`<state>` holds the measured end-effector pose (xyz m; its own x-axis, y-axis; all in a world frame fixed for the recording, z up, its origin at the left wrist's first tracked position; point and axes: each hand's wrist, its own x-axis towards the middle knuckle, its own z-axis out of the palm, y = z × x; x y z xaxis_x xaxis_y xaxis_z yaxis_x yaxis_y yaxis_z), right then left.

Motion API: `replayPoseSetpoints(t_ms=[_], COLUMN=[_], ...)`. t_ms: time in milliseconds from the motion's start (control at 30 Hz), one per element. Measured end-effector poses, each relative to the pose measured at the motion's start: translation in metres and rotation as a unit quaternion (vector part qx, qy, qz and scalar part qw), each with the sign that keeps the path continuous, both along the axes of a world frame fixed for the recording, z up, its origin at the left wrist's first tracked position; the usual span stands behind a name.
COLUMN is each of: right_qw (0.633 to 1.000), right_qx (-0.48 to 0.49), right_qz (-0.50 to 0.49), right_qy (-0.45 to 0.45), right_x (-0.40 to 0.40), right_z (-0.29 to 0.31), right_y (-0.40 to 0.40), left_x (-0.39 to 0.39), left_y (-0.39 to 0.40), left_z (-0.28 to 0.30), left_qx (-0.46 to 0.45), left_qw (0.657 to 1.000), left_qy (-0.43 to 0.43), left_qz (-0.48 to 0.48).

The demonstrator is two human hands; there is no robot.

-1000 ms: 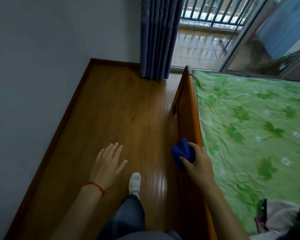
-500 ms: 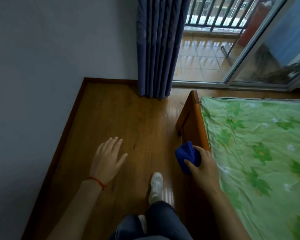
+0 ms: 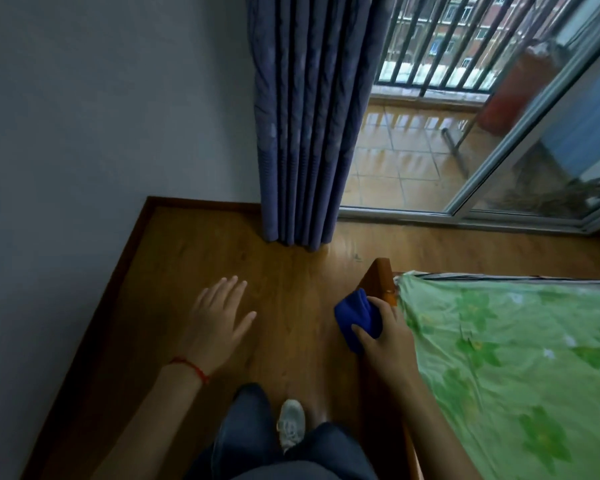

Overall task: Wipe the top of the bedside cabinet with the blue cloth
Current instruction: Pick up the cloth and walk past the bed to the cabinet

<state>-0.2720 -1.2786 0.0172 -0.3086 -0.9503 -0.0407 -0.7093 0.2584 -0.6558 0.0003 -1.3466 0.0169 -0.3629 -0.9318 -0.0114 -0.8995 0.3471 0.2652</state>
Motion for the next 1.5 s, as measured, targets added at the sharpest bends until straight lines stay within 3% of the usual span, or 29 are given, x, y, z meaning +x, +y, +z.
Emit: replayPoseSetpoints(t_ms=[300,633,800,1033,1267,1500], right_qw=[0.999,0.989,0.983,0.974,0.941,0.879], right_qx=[-0.008,-0.02,-0.005,-0.011,-0.016,0.0], right_qz=[-0.052,-0.147,-0.183,-0.226,-0.335,-0.47], right_qy=[-0.006,-0.019,-0.023,-0.03,-0.052,-0.078], right_x=[-0.037,-0.069,-0.092,-0.155,-0.229,-0.266], right_z=[-0.014,-0.017,-0.016,-0.018,-0.015,-0.013], right_y=[-0.132,-0.263,-0.294,-0.337,-0.349,-0.325], left_x=[-0.037,-0.1,-0.138,-0.225,-0.343,-0.452], left_y=[-0.151,-0.328,-0.376,-0.425,-0.47,-0.48], left_z=[-0.011,-0.009,-0.017,-0.027,-0.02,-0.02], left_qx=[0.017,0.006,0.044,0.03,0.012,-0.007], left_qw=[0.999,0.986,0.975,0.957,0.919,0.85], left_qy=[-0.017,-0.018,-0.028,-0.027,-0.014,-0.009], left_qz=[-0.033,-0.166,-0.215,-0.287,-0.394,-0.527])
